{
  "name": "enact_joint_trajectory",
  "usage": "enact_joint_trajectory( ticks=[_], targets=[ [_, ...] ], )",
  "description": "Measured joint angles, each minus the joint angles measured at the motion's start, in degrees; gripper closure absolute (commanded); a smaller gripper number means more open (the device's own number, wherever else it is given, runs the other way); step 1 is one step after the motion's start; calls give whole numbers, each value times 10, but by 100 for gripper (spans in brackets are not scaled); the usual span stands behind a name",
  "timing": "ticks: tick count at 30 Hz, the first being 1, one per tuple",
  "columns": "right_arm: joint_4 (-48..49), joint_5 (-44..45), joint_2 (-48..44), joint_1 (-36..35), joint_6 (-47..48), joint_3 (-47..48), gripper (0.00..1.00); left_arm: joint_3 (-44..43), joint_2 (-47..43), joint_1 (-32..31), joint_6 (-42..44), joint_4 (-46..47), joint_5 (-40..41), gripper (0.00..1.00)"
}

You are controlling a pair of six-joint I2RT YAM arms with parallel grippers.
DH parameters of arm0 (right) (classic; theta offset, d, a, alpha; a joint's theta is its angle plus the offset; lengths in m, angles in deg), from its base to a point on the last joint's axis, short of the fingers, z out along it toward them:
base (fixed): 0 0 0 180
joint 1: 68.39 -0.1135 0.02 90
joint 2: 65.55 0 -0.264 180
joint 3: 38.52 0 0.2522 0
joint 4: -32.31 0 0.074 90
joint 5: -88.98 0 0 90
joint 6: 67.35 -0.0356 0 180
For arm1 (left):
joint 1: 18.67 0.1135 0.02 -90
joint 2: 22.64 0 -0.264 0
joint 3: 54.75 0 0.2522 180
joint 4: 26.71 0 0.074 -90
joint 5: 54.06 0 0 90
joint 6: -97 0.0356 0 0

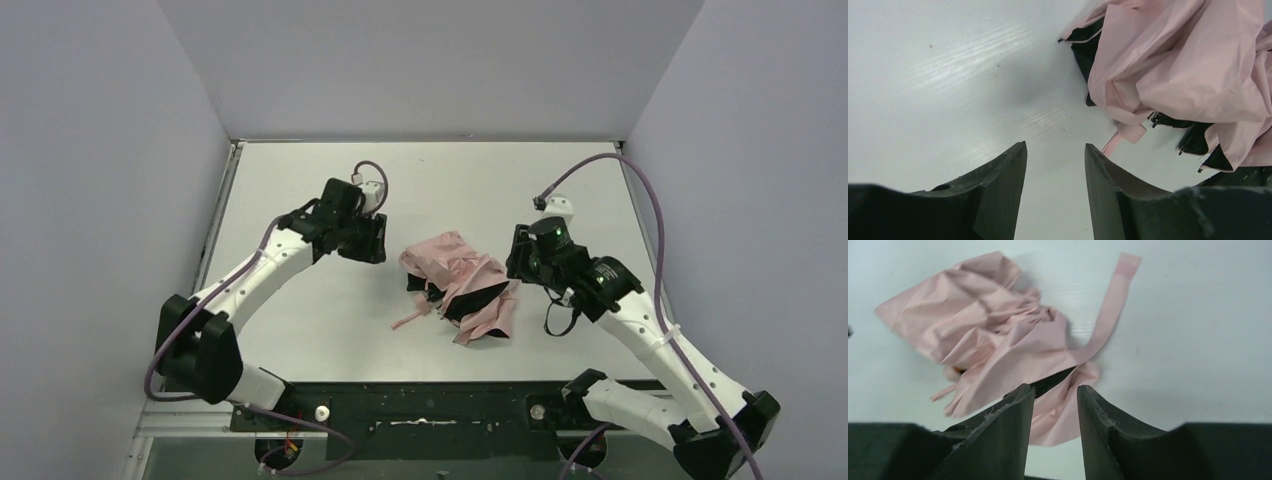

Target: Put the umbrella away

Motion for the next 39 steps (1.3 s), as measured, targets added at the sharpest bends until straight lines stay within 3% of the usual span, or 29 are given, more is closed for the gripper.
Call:
enact_joint_trajectory(
  ticks=[5, 10, 19, 31, 39],
  targets=[
    [29, -40, 103, 139, 44, 14, 64, 137, -103, -51, -66, 39, 30, 64],
    [79, -105, 247, 216, 66, 27, 65, 222, -97, -131, -125, 89, 38, 70],
    [149, -189, 388, 216, 81, 35, 66, 207, 28, -169, -170, 183, 37, 75],
    [220, -253, 398, 201, 57, -12, 66, 153, 117, -167, -179, 233, 18, 76],
    [266, -275, 399, 185, 5, -34, 65, 99, 153, -114, -150, 204, 13, 76]
  ],
)
